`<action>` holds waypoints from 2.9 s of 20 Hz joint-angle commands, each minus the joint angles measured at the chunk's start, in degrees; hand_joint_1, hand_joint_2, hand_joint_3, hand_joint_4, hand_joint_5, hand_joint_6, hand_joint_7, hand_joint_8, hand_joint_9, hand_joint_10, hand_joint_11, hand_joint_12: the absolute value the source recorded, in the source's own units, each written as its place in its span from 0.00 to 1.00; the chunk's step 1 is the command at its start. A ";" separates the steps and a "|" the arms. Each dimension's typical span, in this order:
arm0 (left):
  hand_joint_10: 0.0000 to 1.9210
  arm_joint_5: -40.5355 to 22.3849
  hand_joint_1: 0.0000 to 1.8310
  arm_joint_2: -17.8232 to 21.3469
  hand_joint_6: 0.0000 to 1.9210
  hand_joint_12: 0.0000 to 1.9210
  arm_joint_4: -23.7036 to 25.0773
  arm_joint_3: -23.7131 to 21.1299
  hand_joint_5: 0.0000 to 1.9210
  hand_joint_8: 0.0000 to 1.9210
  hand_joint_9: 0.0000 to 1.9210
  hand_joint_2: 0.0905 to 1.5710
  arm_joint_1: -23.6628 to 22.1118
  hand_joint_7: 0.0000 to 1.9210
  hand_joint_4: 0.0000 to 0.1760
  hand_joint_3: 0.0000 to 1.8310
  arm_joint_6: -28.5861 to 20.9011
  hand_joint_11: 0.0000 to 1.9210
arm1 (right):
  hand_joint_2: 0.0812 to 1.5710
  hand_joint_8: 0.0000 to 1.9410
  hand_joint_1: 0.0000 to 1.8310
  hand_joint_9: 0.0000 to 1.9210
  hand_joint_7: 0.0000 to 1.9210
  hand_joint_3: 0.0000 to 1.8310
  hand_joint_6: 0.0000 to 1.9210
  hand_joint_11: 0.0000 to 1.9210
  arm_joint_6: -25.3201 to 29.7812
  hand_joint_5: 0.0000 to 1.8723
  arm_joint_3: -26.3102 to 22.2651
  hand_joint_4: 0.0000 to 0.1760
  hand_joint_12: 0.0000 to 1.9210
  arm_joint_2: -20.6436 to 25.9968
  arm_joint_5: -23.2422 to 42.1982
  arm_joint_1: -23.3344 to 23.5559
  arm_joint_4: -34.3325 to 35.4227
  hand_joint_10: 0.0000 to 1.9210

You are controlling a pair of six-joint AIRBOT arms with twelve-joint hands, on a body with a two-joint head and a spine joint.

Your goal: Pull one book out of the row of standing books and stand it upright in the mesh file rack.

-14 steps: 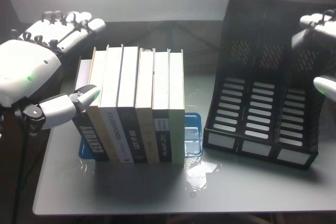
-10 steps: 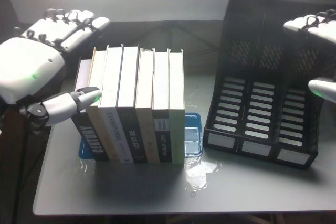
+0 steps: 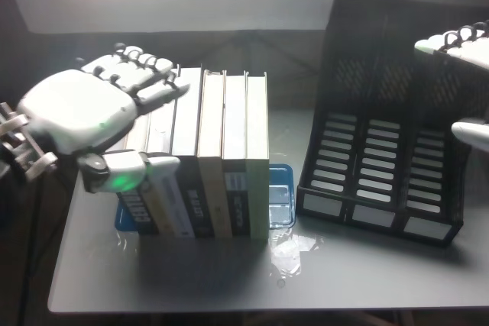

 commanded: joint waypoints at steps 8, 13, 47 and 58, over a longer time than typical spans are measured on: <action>0.00 4.56 0.08 -4.23 0.02 0.00 -4.34 3.33 0.14 0.00 0.00 0.73 -4.17 0.00 0.50 0.00 10.87 0.00 | 0.90 0.00 0.34 0.00 0.00 0.00 0.00 0.00 0.09 0.00 0.80 0.00 0.00 -0.50 5.74 0.60 1.04 0.00; 0.00 8.32 0.08 -6.41 0.02 0.00 -6.76 4.62 0.17 0.00 0.00 0.72 -5.43 0.00 0.61 0.00 17.13 0.00 | 0.90 0.00 0.35 0.00 0.00 0.00 0.00 0.00 0.09 0.00 0.96 0.00 0.00 -0.65 5.74 0.48 1.38 0.00; 0.00 -4.60 0.08 -1.55 0.00 0.00 -2.59 -12.74 0.26 0.00 0.00 0.73 11.77 0.00 0.00 0.00 19.38 0.00 | 0.90 0.00 0.35 0.00 0.00 0.00 0.00 0.00 0.10 0.00 0.75 0.00 0.00 -0.68 5.82 -1.21 3.90 0.00; 0.00 -7.87 0.10 -0.57 0.00 0.00 -1.53 -14.03 0.24 0.00 0.00 0.75 14.00 0.00 0.00 0.00 15.74 0.00 | 0.89 0.00 0.34 0.00 0.00 0.00 0.00 0.00 0.10 0.01 0.74 0.00 0.00 -0.68 5.87 -1.46 4.18 0.00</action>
